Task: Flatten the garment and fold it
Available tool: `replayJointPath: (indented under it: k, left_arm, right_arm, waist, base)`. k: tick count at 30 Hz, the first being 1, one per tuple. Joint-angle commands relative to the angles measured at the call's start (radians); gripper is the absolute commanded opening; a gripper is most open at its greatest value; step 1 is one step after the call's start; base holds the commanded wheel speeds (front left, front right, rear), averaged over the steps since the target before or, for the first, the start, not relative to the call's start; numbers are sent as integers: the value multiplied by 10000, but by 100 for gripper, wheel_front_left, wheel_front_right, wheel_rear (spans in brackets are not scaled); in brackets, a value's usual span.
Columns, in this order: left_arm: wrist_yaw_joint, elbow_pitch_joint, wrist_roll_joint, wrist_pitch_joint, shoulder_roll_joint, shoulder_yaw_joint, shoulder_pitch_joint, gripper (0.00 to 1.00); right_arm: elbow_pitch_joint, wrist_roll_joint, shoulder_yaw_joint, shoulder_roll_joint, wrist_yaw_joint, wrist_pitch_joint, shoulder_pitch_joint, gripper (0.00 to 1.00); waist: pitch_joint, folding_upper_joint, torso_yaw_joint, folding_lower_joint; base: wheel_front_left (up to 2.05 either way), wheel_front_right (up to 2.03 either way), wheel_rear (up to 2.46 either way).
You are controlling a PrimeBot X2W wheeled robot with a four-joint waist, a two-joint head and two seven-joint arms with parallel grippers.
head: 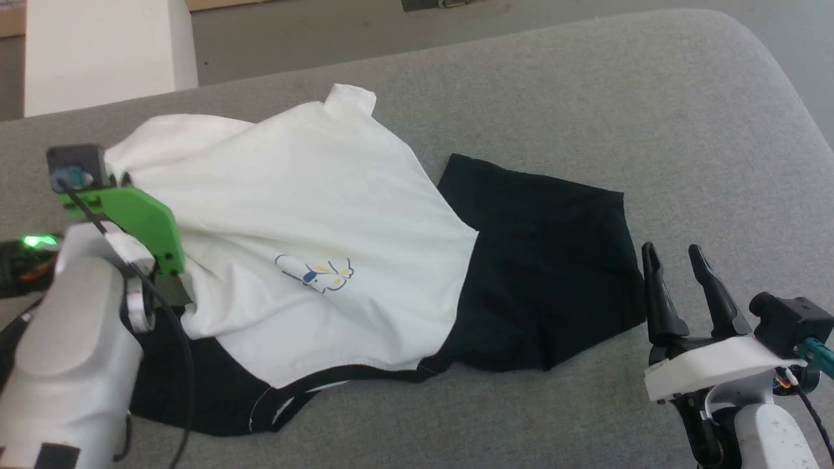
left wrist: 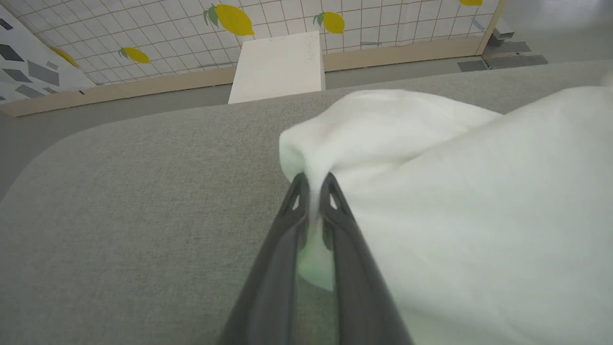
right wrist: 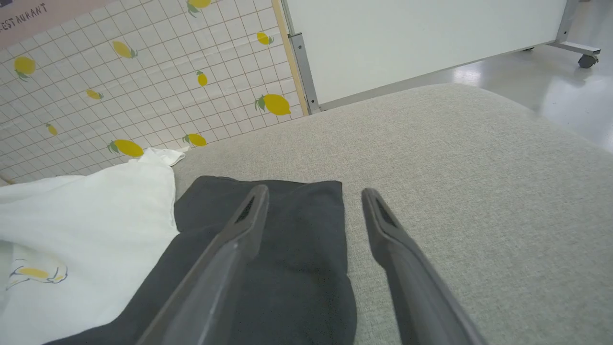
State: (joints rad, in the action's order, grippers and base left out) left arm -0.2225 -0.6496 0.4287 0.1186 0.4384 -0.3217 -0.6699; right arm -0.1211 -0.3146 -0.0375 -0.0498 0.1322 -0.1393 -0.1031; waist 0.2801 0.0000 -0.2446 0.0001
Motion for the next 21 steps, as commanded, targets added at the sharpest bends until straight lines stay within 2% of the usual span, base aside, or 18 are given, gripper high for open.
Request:
replayJointPath:
  k: [1,8,13,17,19,21]
  left_arm:
    - [-3,40,197,-273,-163,78,252,100]
    - [-309,1351,825,-2188,-1125,514,2015,100]
    - [-952,3076,1209,-2952,-1813,757,3999,100]
    - [-1500,4368,1204,-2738,-2060,546,5410,100]
    - [-1878,4822,1048,-2403,-1958,424,5952,100]
    - [-2072,5168,1133,-2054,-1949,390,6347,100]
  right_arm:
    - [71,69,-6,-5,-15,63,-67,100]
    - [248,261,-110,-5,-15,317,326,100]
    - [520,385,-175,-5,-15,557,623,100]
    - [751,457,-211,-5,-15,741,787,100]
    - [855,445,-257,-5,-15,802,847,100]
    - [943,427,-312,-5,-15,842,913,100]
  waist:
    - [-224,0,191,-1]
    - [-993,0,695,-1]
    - [-1503,0,1142,-1]
    - [-1684,0,1505,-1]
    - [-1716,0,1666,-1]
    - [-1729,0,1831,-1]
  base:
    - [0,0,0]
    - [0,0,0]
    - [0,0,0]
    - [0,0,0]
    - [0,0,0]
    - [0,0,0]
